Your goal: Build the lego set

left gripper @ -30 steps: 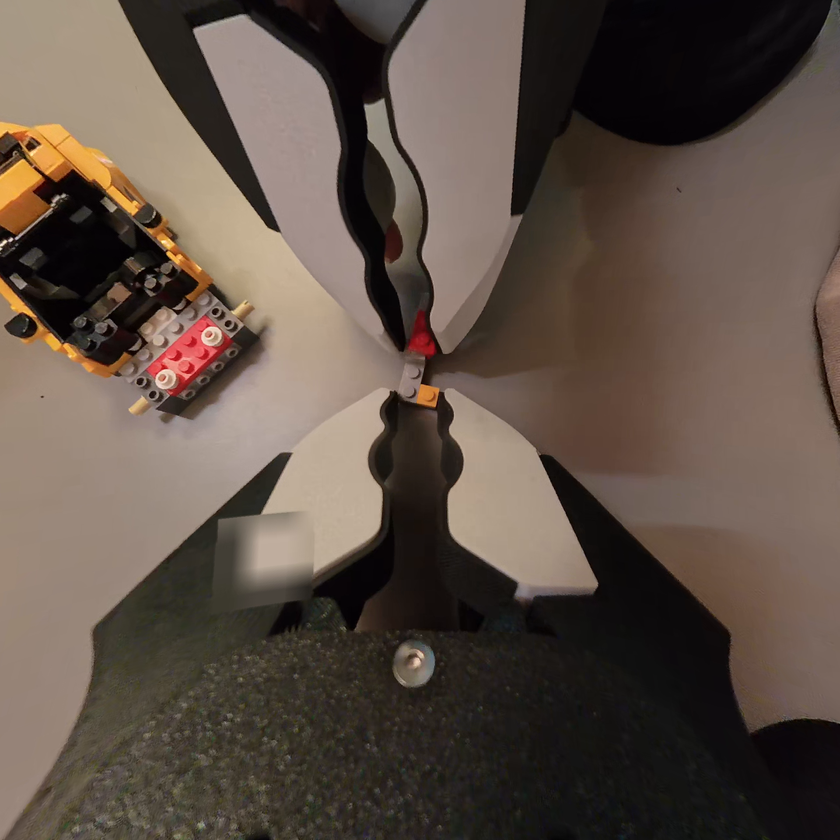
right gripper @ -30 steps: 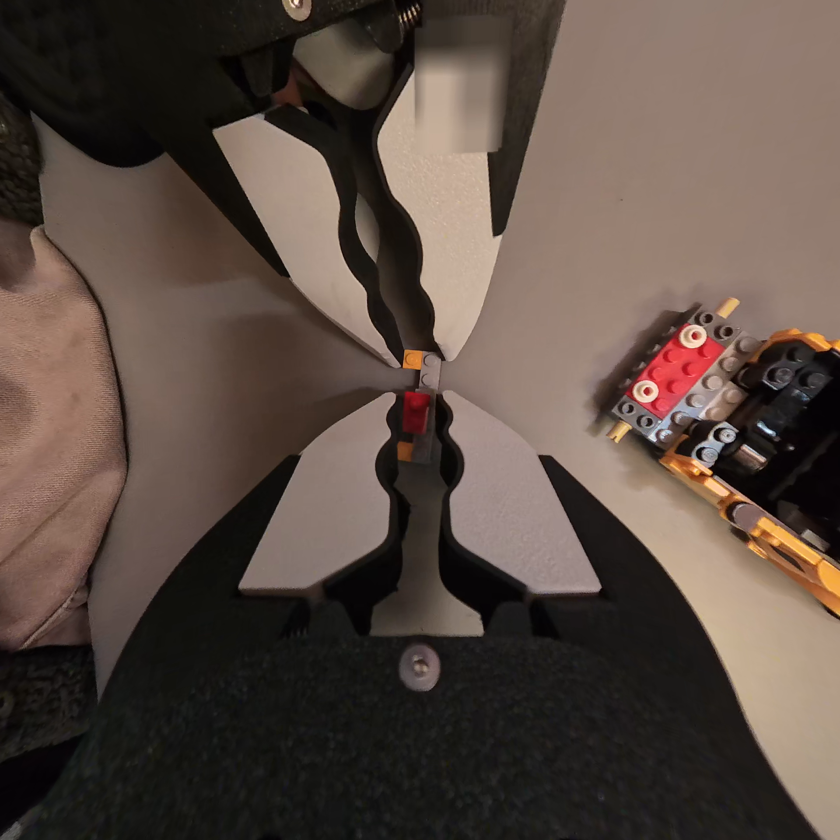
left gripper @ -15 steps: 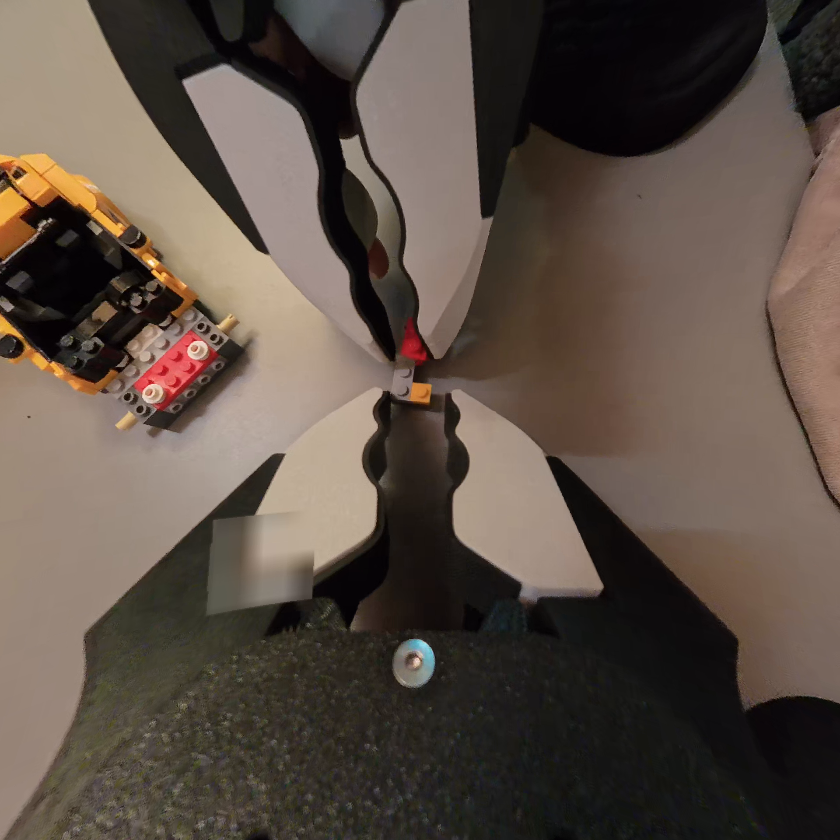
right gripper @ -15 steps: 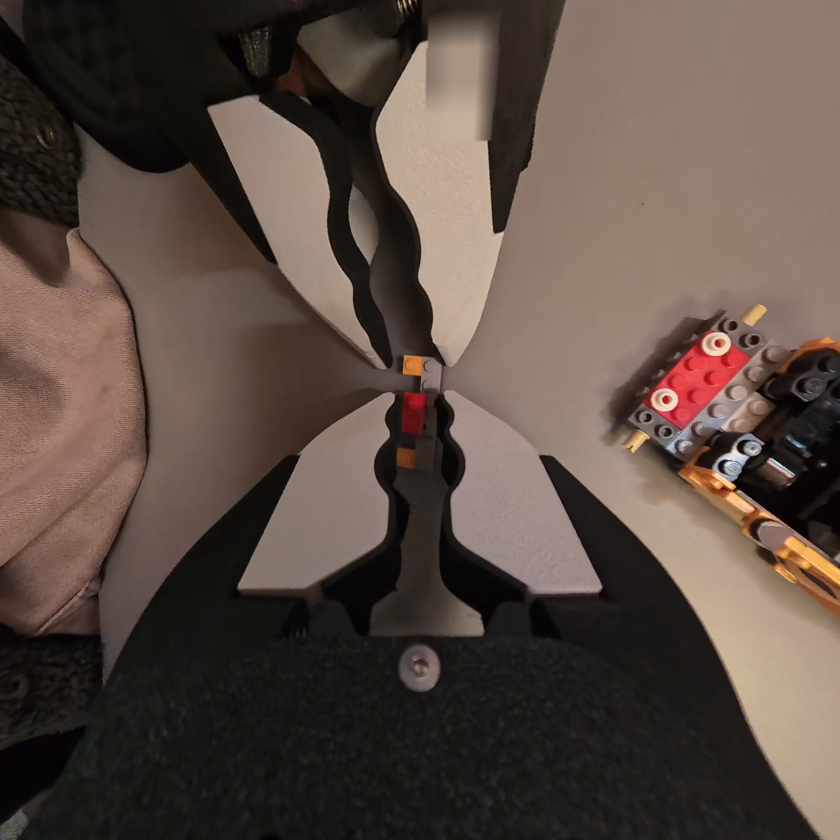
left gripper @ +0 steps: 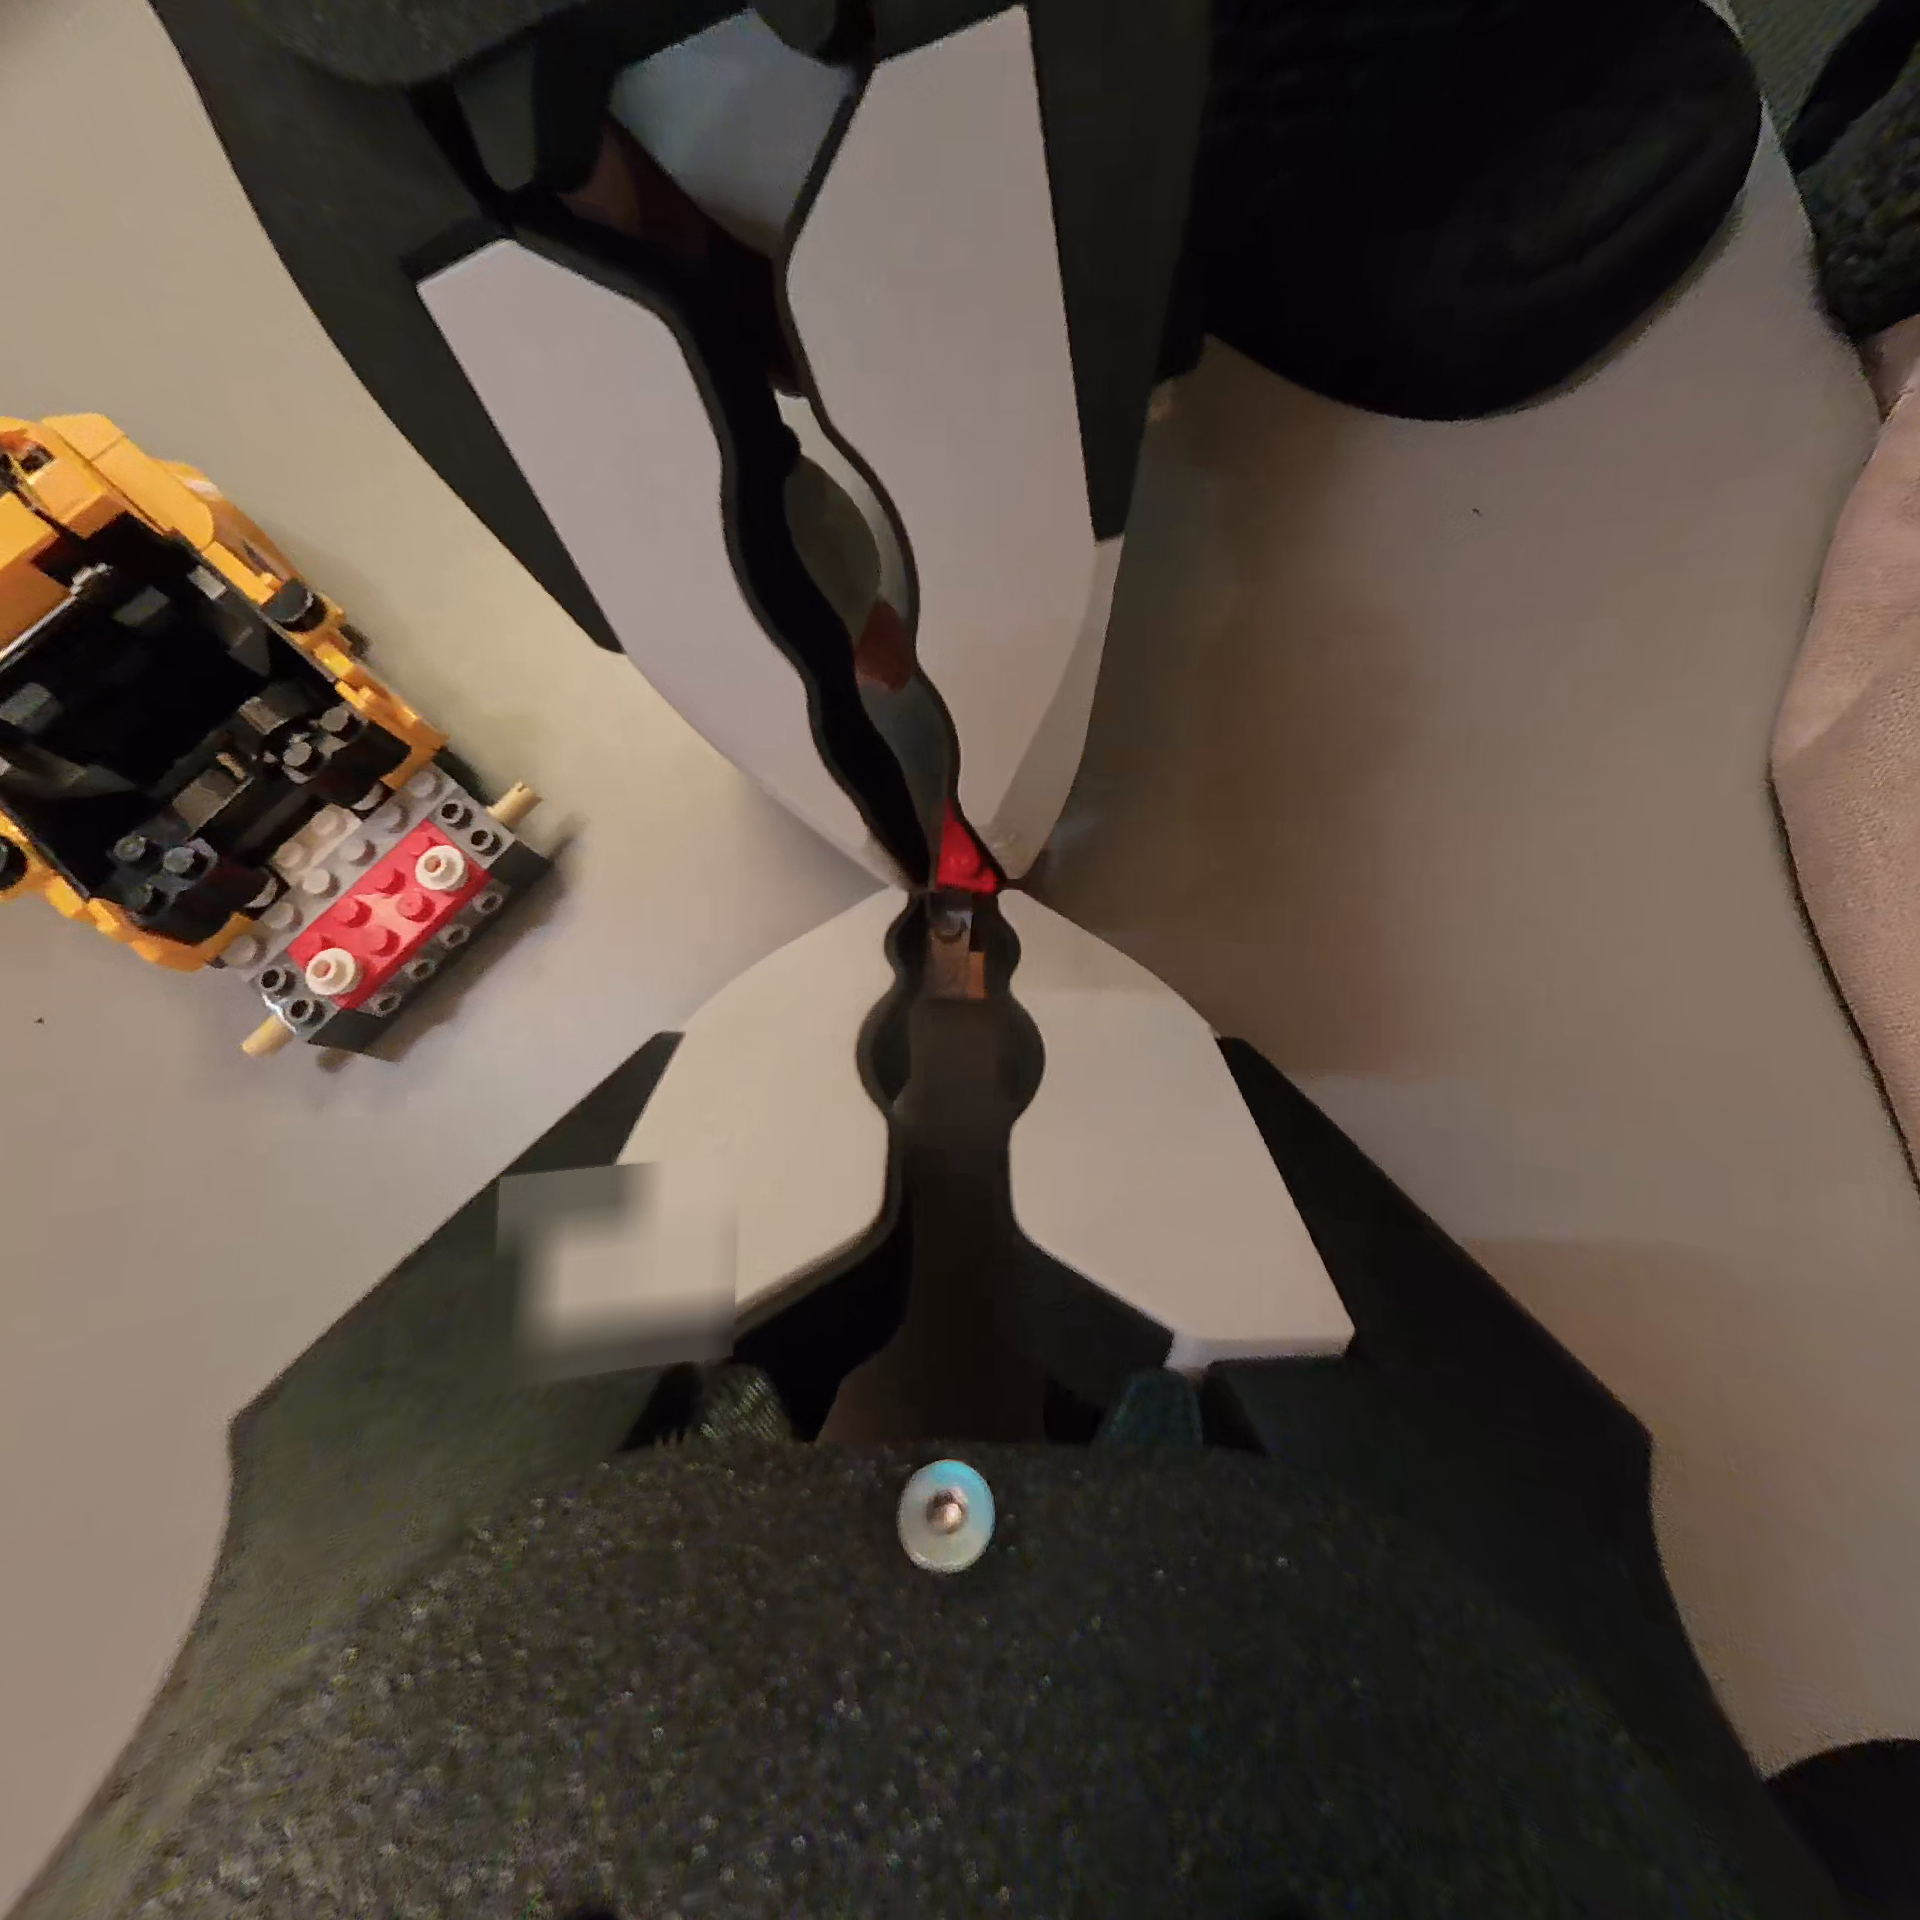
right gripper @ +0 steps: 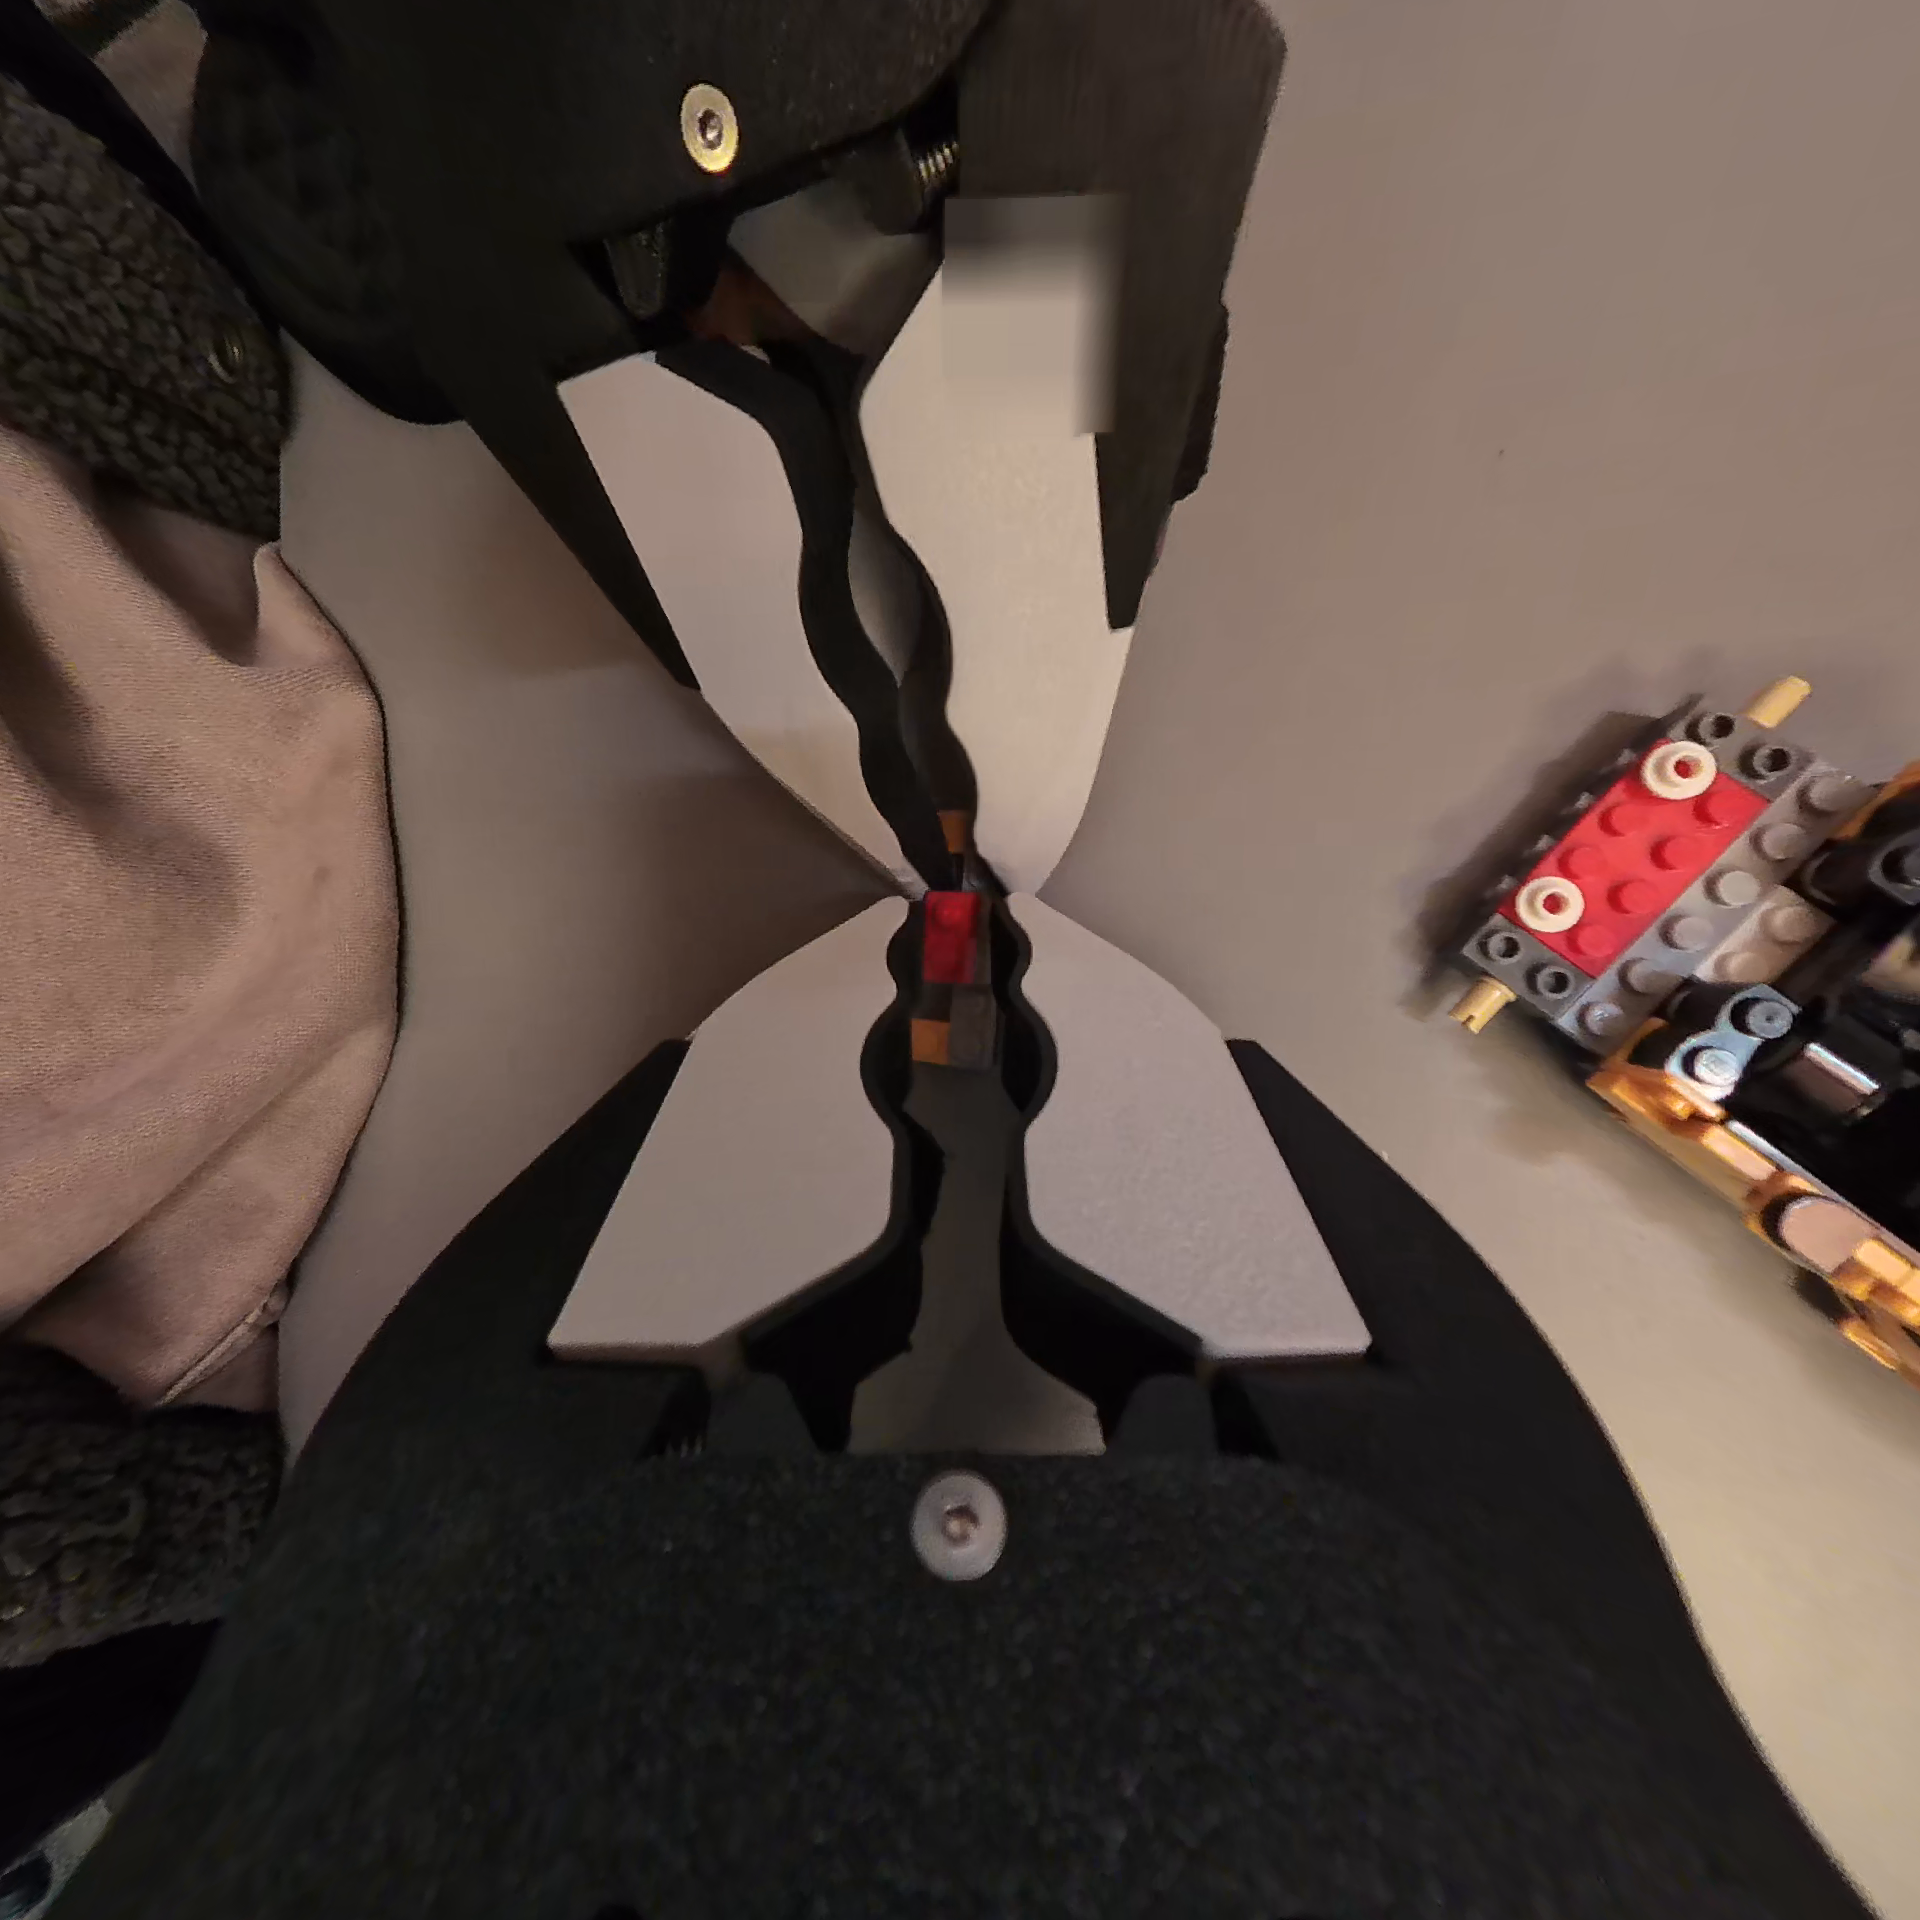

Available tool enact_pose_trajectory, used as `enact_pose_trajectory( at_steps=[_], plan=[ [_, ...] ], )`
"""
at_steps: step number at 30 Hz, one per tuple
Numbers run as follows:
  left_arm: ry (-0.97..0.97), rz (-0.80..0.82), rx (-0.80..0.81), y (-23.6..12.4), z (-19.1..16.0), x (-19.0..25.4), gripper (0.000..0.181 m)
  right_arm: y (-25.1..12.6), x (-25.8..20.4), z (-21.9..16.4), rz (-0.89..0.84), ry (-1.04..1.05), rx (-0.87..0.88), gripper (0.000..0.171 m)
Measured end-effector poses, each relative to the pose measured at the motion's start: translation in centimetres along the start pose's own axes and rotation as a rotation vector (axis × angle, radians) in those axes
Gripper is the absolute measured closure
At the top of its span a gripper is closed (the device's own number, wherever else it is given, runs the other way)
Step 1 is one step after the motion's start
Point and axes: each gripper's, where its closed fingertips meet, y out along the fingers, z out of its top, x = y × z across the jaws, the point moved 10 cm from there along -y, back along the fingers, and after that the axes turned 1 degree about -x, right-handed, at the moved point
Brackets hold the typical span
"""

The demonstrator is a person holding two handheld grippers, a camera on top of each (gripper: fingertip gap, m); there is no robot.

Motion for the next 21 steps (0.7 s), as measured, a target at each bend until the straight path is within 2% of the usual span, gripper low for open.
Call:
enact_pose_trajectory(
  at_steps=[17,21],
  plan=[
    [-0.004,-0.002,0.01,-0.12,-0.13,0.14,0.173,-0.28,0.08,0.07,0.037,-0.023,0.019,0.156],
    [-0.024,0.003,0.008,-0.19,-0.15,0.03,0.173,-0.97,-0.58,-0.01,-0.04,-0.054,0.033,0.154]
  ],
)
